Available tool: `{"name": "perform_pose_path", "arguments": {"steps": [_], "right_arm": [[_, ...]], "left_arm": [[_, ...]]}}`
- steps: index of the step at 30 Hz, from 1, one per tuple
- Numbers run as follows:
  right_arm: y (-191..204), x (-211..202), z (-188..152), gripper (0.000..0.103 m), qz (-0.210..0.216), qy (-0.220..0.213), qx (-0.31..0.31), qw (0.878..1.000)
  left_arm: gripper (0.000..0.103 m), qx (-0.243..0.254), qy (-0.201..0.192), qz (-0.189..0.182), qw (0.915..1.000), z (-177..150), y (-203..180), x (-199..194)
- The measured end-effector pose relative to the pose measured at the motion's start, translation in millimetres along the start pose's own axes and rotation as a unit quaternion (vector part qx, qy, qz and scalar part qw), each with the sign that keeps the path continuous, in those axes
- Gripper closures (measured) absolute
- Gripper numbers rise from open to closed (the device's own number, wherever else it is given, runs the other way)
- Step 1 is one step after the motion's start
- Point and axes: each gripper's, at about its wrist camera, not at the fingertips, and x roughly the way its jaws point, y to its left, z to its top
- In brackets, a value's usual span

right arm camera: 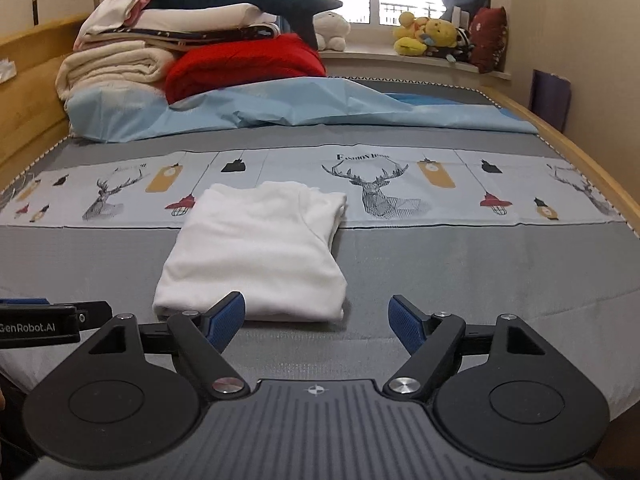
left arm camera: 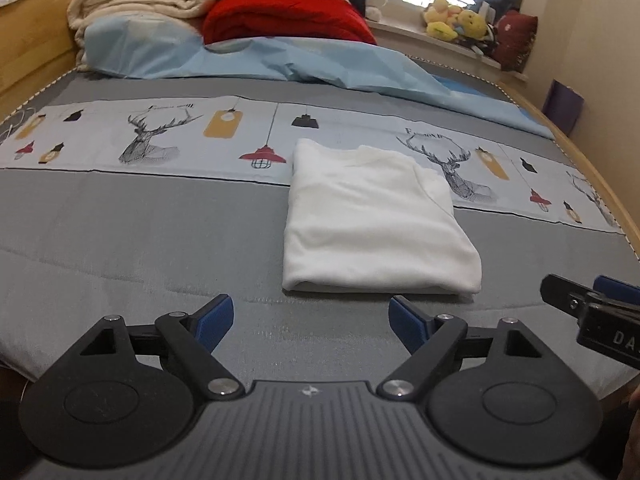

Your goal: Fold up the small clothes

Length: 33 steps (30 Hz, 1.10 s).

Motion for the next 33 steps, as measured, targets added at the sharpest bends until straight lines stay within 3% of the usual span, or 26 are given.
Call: {"name": "perform_pose_path", "arguments": {"steps": [10, 17, 33], "right_arm": [[10, 15, -4, 0.023, -0.002, 0.029, -0.010, 1.000], [14, 25, -5, 0.023, -0.002, 0.045, -0.016, 0.999], [24, 25, -5, 0.023, 0.013, 0.044, -0.044, 0.998]], "left_arm": [[0.015, 0.023, 0.014, -0.016, 0.9995, -8, -12, 17], [0.014, 0.001, 0.034, -0.015, 0.9993, -6, -9, 28], [0.014, 0.023, 0.041, -0.009, 0.9989, -9, -19, 30]]}}
